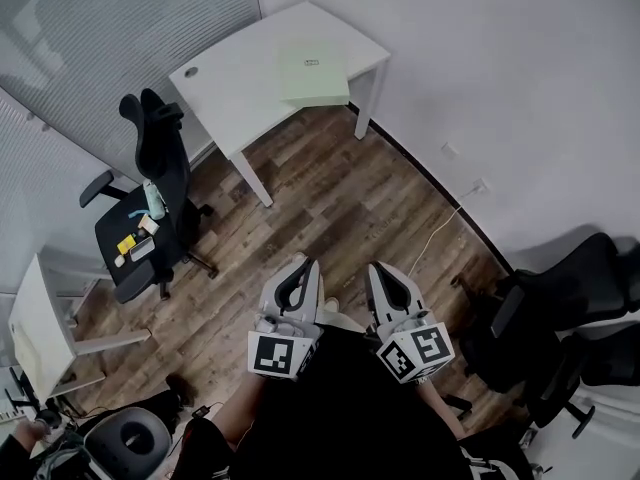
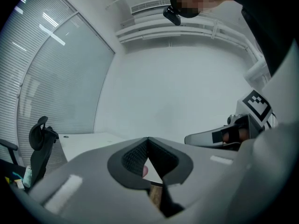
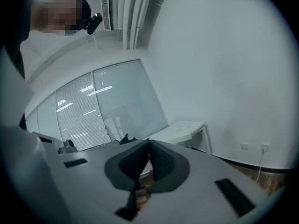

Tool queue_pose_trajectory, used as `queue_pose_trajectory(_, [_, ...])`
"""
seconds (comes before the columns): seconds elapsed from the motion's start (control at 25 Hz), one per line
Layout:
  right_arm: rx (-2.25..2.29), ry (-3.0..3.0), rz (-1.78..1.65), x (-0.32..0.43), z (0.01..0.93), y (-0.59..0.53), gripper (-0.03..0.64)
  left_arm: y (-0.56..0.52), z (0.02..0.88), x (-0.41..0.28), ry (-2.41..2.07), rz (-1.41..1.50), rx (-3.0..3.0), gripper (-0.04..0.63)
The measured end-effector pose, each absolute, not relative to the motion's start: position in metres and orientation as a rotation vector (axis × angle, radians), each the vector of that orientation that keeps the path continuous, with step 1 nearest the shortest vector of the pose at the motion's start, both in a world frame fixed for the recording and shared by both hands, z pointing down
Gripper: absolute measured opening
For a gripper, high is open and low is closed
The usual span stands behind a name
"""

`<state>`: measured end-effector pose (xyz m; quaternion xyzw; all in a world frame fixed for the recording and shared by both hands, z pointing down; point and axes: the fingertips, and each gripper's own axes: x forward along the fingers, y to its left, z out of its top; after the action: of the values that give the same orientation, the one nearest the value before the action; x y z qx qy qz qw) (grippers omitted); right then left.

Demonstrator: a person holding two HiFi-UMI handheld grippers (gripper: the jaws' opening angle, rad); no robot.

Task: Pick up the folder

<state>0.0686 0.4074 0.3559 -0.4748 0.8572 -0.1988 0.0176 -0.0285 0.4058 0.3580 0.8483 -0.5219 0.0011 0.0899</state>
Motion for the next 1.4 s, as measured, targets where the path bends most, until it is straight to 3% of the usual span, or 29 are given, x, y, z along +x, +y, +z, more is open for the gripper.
queue_pose_trajectory(0.6, [-1.63,2.618,-0.642,0.087,0.379,0.346,-0.001,0.329,0.374,-0.011,-1.463,0.046,2.569,0.005])
queue_pose_trajectory(1.4, [-1.618,2.706,-0.587,0.08,0.37,0.178,0.0,0.166,0.377,-0.022,-1.571,0.019,2.541,0.005])
